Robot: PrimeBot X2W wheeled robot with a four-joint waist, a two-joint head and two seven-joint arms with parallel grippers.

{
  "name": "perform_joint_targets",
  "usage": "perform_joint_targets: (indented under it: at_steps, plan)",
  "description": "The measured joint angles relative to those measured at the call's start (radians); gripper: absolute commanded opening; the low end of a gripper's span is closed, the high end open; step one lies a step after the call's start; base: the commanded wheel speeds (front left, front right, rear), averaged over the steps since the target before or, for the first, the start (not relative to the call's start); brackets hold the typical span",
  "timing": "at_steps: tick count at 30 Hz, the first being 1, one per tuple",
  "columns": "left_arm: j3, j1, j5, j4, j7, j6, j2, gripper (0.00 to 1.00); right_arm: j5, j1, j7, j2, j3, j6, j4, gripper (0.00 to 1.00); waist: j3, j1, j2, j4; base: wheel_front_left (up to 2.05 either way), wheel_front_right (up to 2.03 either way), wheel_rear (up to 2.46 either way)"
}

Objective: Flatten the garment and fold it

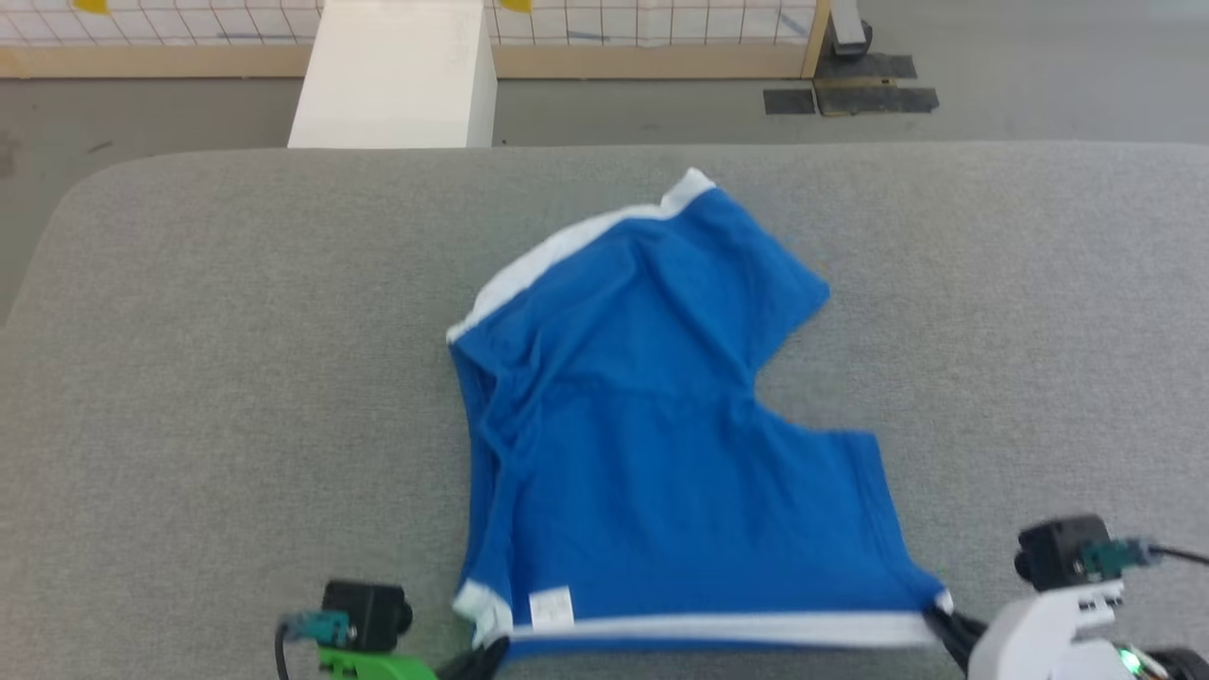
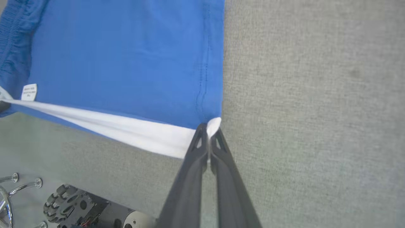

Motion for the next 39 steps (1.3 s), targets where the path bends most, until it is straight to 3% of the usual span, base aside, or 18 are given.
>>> perform_joint_targets:
  at_steps: [8,12,13,16,21,27,39]
  plan:
    - [-0.031,0.123,-0.057,-0.159,0.138,0.087,0.035,0.0,-0.011,0.12,0.125,0.01,-0.055,0.0,-0.161,0.0,-0.026,0.0,0.0,0.029,0.0,0.0,0.0]
    - [-0.031,0.105,-0.01,-0.2,0.067,0.062,0.036,0.0,-0.03,0.106,0.093,0.0,-0.064,0.0,-0.195,0.0,-0.032,0.0,0.0,0.053,0.0,0.0,0.0]
    - [-0.034,0.043,0.047,-0.19,-0.004,0.029,0.023,0.0,-0.042,0.042,0.049,-0.025,-0.052,0.0,-0.196,0.0,-0.034,0.0,0.0,0.071,0.0,0.0,0.0]
    - [-0.041,-0.039,0.087,-0.159,-0.053,-0.004,-0.004,0.0,-0.056,-0.058,0.009,-0.072,-0.029,0.0,-0.171,0.0,-0.032,0.0,0.0,0.084,0.0,0.0,0.0]
    - [-0.048,-0.182,0.135,-0.073,-0.1,-0.039,-0.057,0.0,-0.063,-0.258,-0.033,-0.163,0.034,0.0,-0.06,0.0,-0.011,0.0,0.0,0.1,0.0,0.0,0.0]
    - [-0.035,-0.328,0.169,0.057,-0.143,-0.032,-0.127,0.0,-0.061,-0.512,-0.072,-0.244,0.13,-0.001,0.112,0.0,0.034,0.0001,0.0,0.121,0.0,0.0,0.0]
    - [-0.002,-0.555,0.197,0.312,-0.204,0.008,-0.243,0.0,-0.036,-0.939,-0.161,-0.291,0.348,-0.001,0.52,0.0,0.17,0.0002,0.0,0.179,0.0,0.0,0.0]
